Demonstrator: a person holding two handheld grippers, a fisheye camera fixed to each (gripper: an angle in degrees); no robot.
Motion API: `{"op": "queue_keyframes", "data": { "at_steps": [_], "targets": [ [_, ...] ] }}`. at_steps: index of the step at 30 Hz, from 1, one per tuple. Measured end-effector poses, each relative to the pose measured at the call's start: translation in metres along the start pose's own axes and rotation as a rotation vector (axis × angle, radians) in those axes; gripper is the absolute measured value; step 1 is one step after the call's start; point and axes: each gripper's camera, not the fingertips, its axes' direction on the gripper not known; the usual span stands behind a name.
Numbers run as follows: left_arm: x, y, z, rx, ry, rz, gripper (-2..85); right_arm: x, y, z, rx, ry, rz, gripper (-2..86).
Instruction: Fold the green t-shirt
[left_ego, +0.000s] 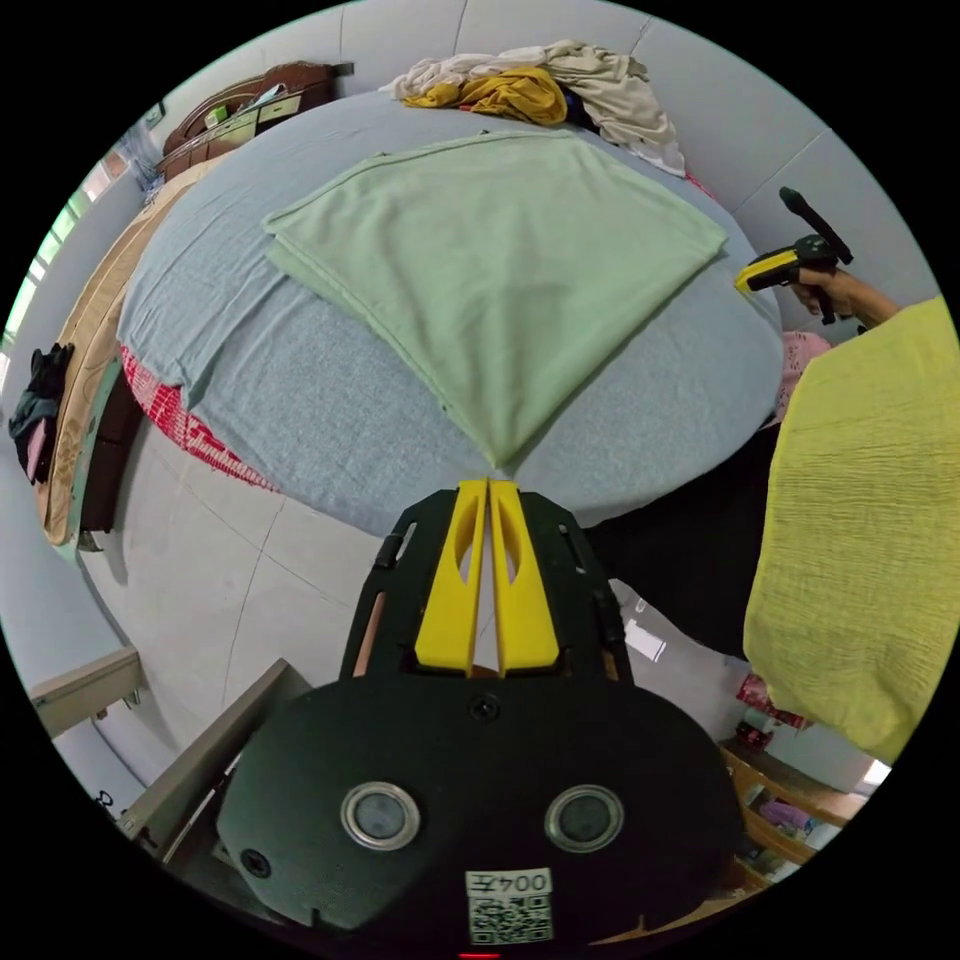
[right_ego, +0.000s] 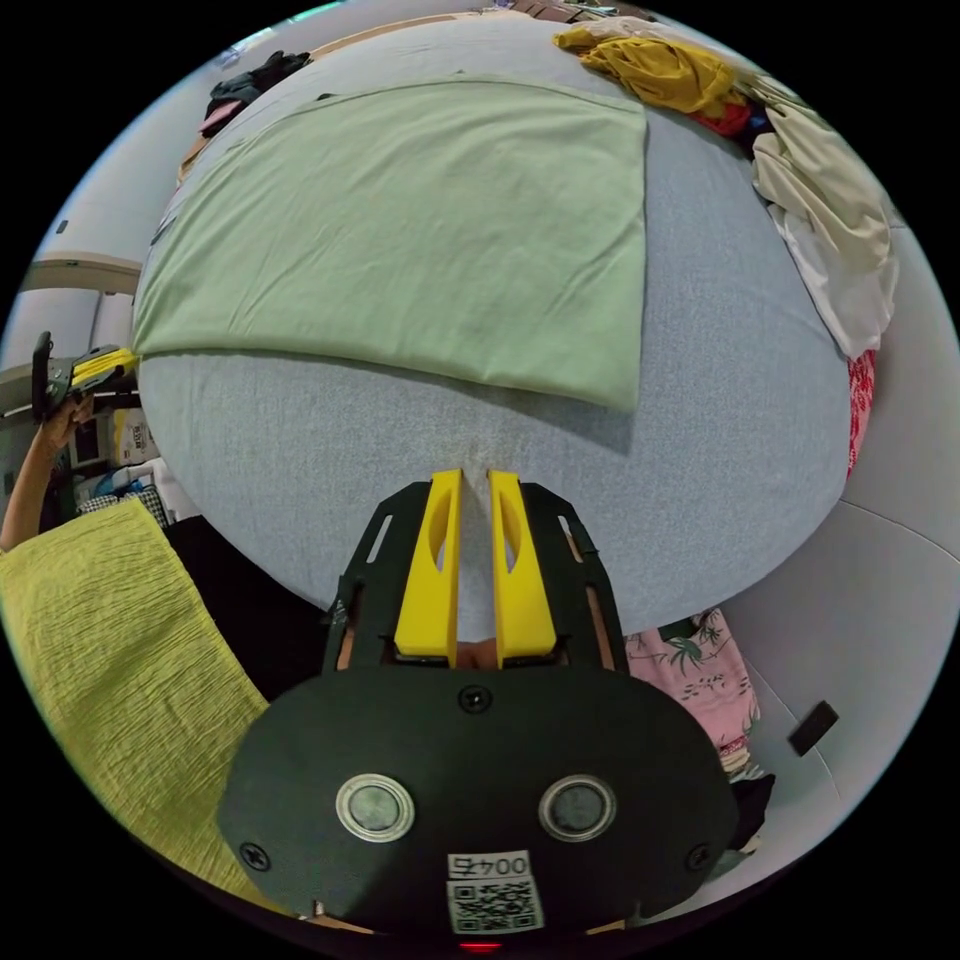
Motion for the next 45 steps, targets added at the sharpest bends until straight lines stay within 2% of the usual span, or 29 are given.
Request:
{"op": "queue_keyframes", "data": {
  "at_steps": [7,12,16,21,27,32,39,45],
  "targets": [
    [0.029,-0.053,-0.029,0.108,-0.011,-0.036,1.5,0.012,0.013,-0.010,0.024,0.016,0.015,5.4],
    [0.092,-0.140,0.006,0.148,0.130,-0.024,2.0,0.026,0.024,-0.017,0.048,-0.005,0.064,5.7],
    [0.135,-0.183,0.031,0.114,0.119,-0.015,2.0,0.041,0.042,-0.022,0.123,-0.062,0.036,6.7],
    [0.173,-0.212,0.058,0.035,0.010,-0.016,1.6,0.073,0.069,-0.031,0.196,-0.203,-0.082,10.9],
    [0.184,-0.232,0.068,0.015,0.019,-0.098,0.9,0.170,0.112,-0.063,0.492,-0.367,-0.053,12.3],
    [0.197,-0.252,0.075,-0.021,-0.018,-0.142,0.7,0.221,0.089,-0.058,0.454,-0.518,-0.138,12.4],
    [0.225,-0.277,0.084,-0.048,-0.126,-0.166,0.7,0.222,0.054,-0.059,0.411,-0.515,-0.286,12.3],
    [0.234,-0.295,0.091,-0.072,-0.136,-0.174,0.7,0.211,0.044,-0.056,0.332,-0.528,-0.424,11.1]
  ]
}}
